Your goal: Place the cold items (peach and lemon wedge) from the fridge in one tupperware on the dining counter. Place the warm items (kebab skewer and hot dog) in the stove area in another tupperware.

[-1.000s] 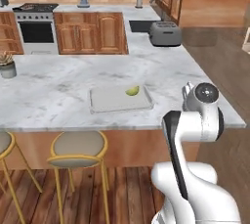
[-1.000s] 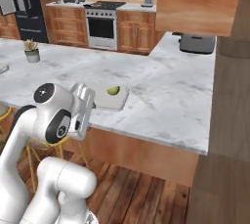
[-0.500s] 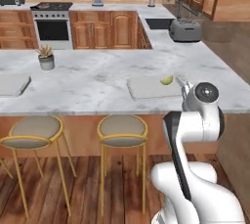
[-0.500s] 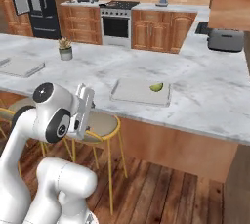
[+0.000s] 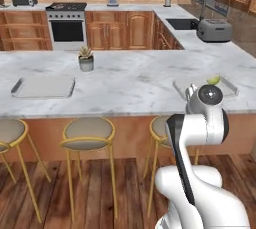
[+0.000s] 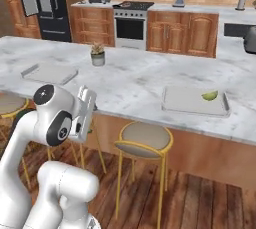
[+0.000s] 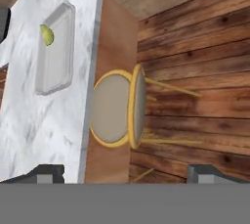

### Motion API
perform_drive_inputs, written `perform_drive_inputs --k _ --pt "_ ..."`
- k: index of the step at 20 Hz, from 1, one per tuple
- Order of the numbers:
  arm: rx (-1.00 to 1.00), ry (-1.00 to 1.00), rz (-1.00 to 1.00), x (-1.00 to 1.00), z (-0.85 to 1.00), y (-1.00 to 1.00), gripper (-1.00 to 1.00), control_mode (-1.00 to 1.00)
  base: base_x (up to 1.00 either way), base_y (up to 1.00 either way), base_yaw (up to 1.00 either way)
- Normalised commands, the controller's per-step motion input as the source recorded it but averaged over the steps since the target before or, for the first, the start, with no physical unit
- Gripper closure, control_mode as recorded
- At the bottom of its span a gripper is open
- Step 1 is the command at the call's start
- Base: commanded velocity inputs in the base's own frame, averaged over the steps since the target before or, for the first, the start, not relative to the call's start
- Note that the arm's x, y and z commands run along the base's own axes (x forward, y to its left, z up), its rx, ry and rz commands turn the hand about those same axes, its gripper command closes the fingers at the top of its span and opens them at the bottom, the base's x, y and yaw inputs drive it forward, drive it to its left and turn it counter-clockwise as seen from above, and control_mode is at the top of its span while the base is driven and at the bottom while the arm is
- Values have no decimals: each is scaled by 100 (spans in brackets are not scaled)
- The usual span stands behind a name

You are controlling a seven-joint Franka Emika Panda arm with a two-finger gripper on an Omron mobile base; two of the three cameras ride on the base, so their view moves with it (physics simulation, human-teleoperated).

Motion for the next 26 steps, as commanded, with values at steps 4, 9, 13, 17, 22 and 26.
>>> perform_drive_inputs --k 4,9,13,17,22,26 --pt "0 0 0 0 0 0 -100 100 -19 100 4" --pt "0 0 0 0 0 0 -100 100 -19 100 4" --pt "0 0 0 0 0 0 -100 100 -10 100 2" --pt "0 0 0 0 0 0 -100 100 -3 100 0" --pt "0 0 0 0 0 0 -100 100 0 100 0" --pt "0 0 0 0 0 0 -100 100 0 100 0"
